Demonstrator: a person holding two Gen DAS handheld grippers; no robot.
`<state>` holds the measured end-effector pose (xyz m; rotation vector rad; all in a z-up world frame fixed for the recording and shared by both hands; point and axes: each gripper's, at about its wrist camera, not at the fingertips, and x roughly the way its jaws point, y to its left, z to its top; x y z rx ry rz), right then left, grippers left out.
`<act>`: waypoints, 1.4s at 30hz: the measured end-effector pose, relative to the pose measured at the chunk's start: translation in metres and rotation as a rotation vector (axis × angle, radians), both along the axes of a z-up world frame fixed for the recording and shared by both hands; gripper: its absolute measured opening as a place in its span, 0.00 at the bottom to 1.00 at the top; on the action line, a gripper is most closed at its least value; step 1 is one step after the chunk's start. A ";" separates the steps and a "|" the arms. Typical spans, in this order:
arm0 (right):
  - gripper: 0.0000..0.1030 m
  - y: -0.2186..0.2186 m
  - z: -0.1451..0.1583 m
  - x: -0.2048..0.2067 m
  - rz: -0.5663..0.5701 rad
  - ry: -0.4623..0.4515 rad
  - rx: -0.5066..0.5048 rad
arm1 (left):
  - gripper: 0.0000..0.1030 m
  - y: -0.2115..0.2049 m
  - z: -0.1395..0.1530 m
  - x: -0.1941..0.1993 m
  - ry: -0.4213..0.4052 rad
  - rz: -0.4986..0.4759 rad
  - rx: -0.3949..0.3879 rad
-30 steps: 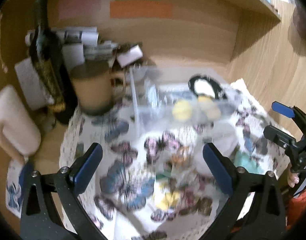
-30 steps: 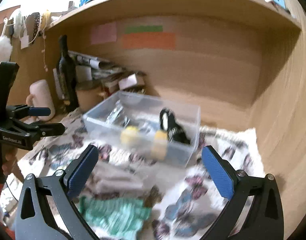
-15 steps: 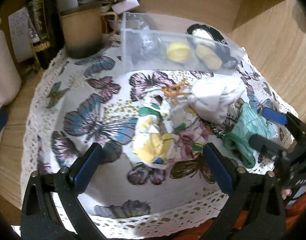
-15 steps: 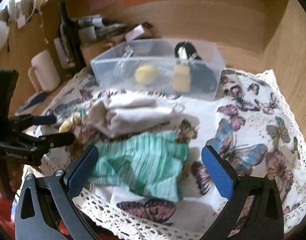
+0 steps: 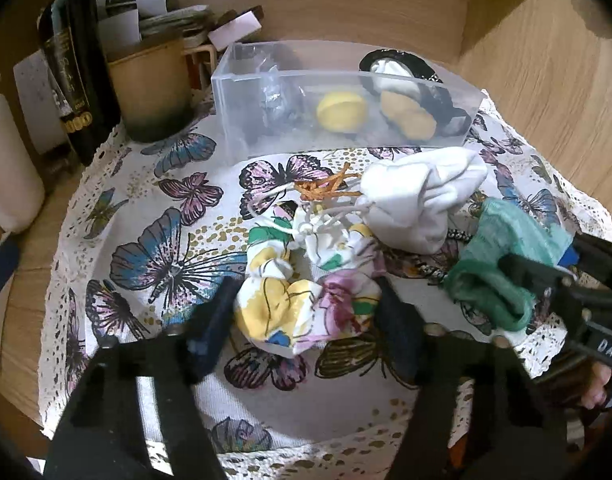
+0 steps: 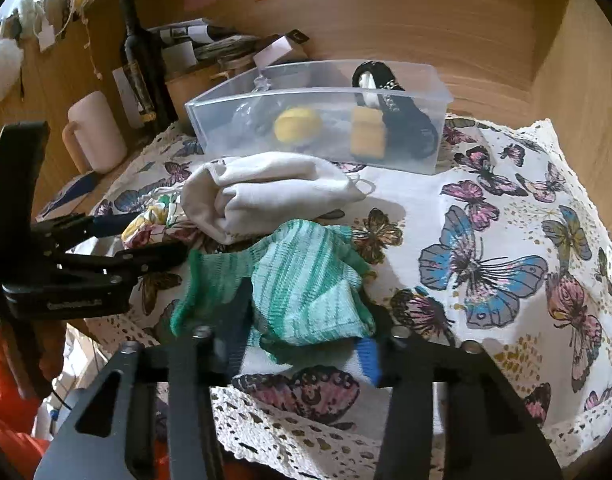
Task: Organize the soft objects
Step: 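Grasp the floral scrunchie with left while right grasps the green striped cloth, then carry the scrunchie with left while right carries the green cloth into the box, releasing both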
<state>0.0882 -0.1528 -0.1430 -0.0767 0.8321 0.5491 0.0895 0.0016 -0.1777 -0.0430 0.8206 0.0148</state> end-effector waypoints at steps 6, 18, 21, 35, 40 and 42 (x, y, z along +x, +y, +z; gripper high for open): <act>0.31 -0.008 0.011 -0.001 -0.028 -0.039 0.007 | 0.21 0.007 0.005 -0.003 -0.006 -0.010 -0.018; 0.30 -0.029 0.051 0.008 -0.101 -0.152 0.059 | 0.19 0.026 0.051 -0.016 -0.144 0.025 -0.026; 0.30 -0.031 0.059 0.012 -0.114 -0.185 0.062 | 0.19 0.029 0.063 -0.016 -0.182 0.023 -0.030; 0.30 -0.011 0.104 0.057 -0.068 -0.310 0.097 | 0.19 0.039 0.108 0.027 -0.257 -0.009 -0.094; 0.30 0.005 0.108 0.083 -0.040 -0.308 0.089 | 0.19 0.039 0.113 0.056 -0.247 -0.024 -0.095; 0.30 0.011 0.108 0.091 -0.028 -0.302 0.082 | 0.19 0.038 0.113 0.068 -0.238 -0.031 -0.084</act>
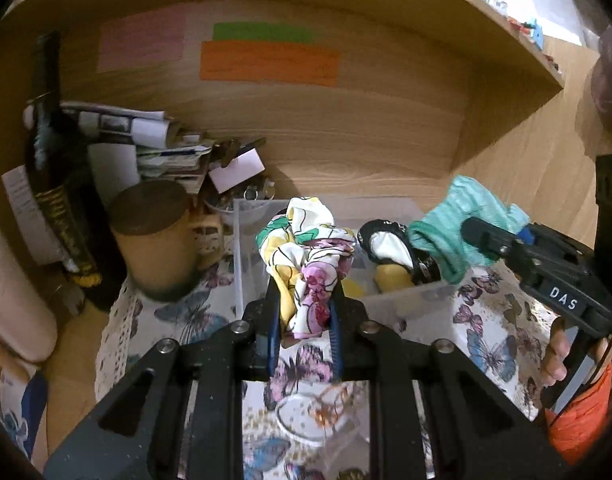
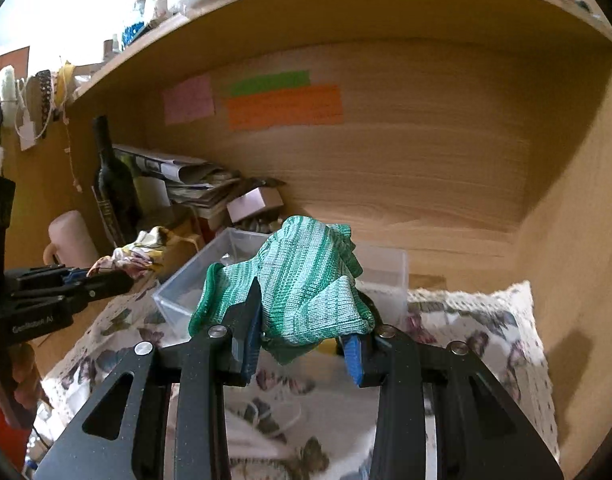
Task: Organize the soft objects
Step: 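Carry the scrunchie with left while right carries the green cloth into the box, releasing both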
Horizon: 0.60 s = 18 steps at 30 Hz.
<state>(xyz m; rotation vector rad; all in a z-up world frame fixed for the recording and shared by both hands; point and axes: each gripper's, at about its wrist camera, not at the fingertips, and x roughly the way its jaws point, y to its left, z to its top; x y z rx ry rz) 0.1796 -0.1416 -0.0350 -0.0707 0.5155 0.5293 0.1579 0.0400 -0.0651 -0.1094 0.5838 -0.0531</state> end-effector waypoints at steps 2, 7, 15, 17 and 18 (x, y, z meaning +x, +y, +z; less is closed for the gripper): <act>0.30 0.009 -0.001 0.011 0.012 0.010 -0.014 | 0.19 0.000 -0.002 0.013 0.013 -0.007 0.008; 0.30 0.034 -0.010 0.033 0.032 0.029 -0.087 | 0.19 -0.002 -0.016 0.046 0.066 -0.027 0.015; 0.30 0.054 -0.043 0.071 0.041 0.130 -0.155 | 0.19 -0.005 -0.047 0.089 0.158 -0.033 0.035; 0.30 0.055 -0.052 0.078 0.037 0.159 -0.170 | 0.19 -0.005 -0.053 0.094 0.175 -0.034 0.035; 0.30 0.055 -0.055 0.080 0.037 0.168 -0.175 | 0.19 -0.004 -0.055 0.094 0.180 -0.035 0.034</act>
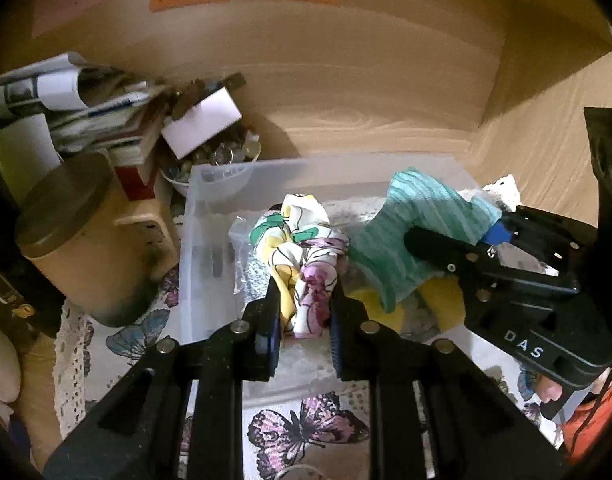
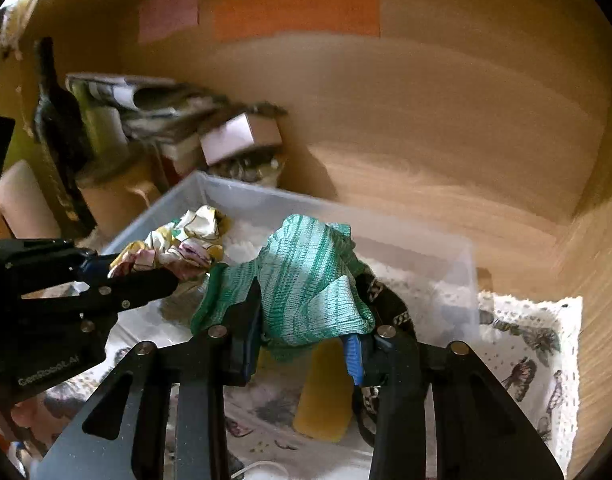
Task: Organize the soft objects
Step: 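Carry the scrunchie with left while right carries the green cloth into the box, releasing both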
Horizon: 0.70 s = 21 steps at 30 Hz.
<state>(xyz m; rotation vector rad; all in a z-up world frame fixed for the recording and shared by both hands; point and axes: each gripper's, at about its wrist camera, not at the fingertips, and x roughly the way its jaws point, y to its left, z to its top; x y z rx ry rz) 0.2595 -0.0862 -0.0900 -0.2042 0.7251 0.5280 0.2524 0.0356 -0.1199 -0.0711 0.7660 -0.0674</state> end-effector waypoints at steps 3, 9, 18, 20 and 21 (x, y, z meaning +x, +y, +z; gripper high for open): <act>0.30 0.001 -0.007 0.004 -0.007 0.015 -0.020 | 0.19 -0.001 -0.003 0.003 0.010 -0.001 0.007; 0.37 0.002 -0.008 0.002 -0.011 0.014 -0.039 | 0.42 0.001 0.001 -0.004 -0.005 0.015 0.009; 0.57 -0.007 0.012 -0.018 -0.020 -0.057 -0.032 | 0.63 -0.003 0.030 -0.040 -0.105 0.018 0.034; 0.66 -0.011 0.022 -0.028 -0.025 -0.092 -0.023 | 0.71 -0.004 0.039 -0.051 -0.135 0.028 0.040; 0.67 -0.013 0.026 -0.031 -0.027 -0.109 -0.019 | 0.75 -0.005 0.043 -0.056 -0.147 0.026 0.037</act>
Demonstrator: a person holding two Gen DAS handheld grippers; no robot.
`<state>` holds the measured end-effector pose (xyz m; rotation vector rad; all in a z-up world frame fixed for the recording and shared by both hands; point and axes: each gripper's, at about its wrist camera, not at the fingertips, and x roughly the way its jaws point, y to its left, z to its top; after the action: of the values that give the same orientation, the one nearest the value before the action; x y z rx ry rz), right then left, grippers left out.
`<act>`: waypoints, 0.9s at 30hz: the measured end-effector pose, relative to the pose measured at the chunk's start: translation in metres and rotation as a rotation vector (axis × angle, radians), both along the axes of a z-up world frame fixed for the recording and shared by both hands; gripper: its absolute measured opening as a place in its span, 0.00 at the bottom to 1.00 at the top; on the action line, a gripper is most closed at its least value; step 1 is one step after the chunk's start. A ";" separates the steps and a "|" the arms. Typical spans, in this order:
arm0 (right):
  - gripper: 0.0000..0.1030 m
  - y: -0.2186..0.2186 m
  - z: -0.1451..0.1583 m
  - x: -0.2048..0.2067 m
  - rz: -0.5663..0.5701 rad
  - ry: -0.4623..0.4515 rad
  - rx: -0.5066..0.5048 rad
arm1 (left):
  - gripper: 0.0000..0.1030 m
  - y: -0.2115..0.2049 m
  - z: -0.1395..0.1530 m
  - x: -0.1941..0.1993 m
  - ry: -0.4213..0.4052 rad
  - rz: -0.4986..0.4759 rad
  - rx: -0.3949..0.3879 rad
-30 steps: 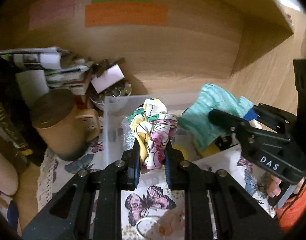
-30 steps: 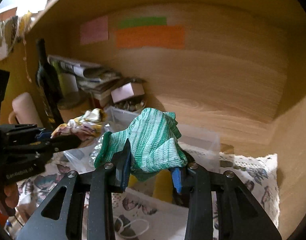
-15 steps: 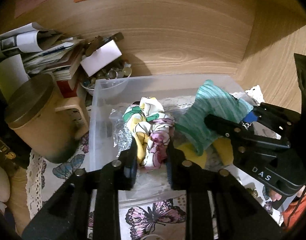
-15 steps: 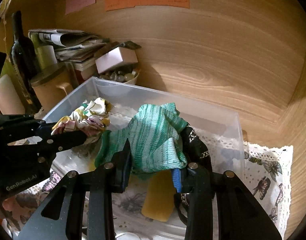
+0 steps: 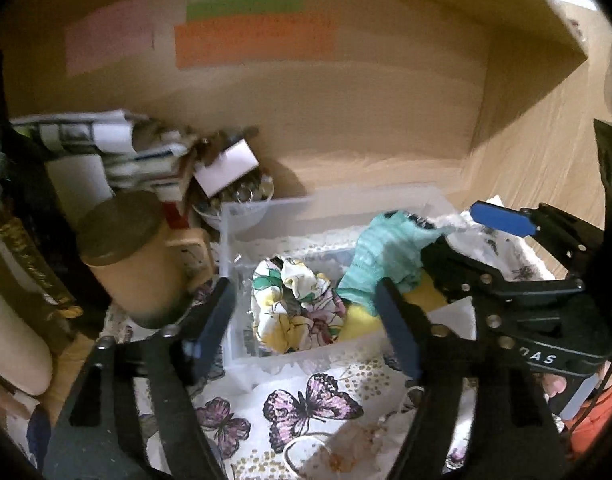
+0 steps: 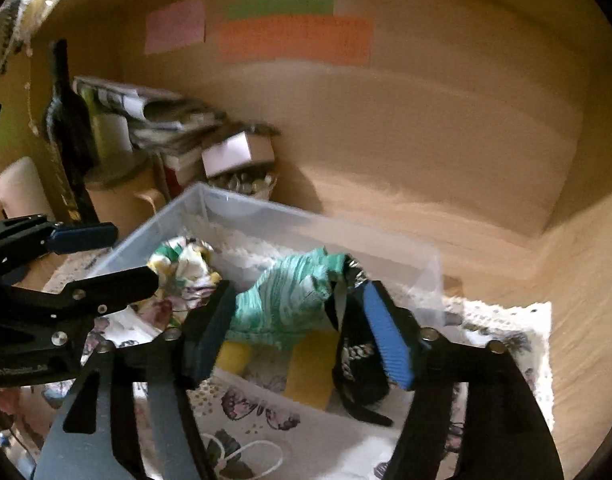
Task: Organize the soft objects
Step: 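Carry the scrunchie with left while right carries the green cloth into the box, releasing both, then grasp the white cloth with left while right grasps the beaded bracelet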
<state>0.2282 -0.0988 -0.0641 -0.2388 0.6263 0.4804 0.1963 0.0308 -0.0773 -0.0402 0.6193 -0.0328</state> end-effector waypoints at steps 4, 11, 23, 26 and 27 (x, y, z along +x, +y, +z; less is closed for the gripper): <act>0.69 -0.008 0.021 -0.020 0.002 -0.066 0.023 | 0.88 0.001 0.014 -0.022 -0.040 -0.006 -0.002; 0.81 -0.024 0.040 -0.055 0.003 -0.137 0.054 | 0.99 -0.002 0.022 -0.062 -0.070 -0.022 -0.008; 0.80 -0.048 -0.006 -0.096 -0.010 -0.017 0.047 | 0.99 -0.027 -0.027 -0.087 0.073 -0.086 -0.011; 0.79 -0.053 -0.027 -0.101 -0.022 0.055 0.037 | 0.99 -0.033 -0.045 -0.085 0.125 -0.104 -0.030; 0.78 -0.055 -0.034 -0.103 -0.025 0.073 0.034 | 0.99 -0.036 -0.051 -0.084 0.142 -0.111 -0.039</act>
<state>0.1251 -0.1534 -0.0977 -0.1816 0.6909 0.4770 0.1123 -0.0052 -0.1282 -0.0457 0.7622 -0.1505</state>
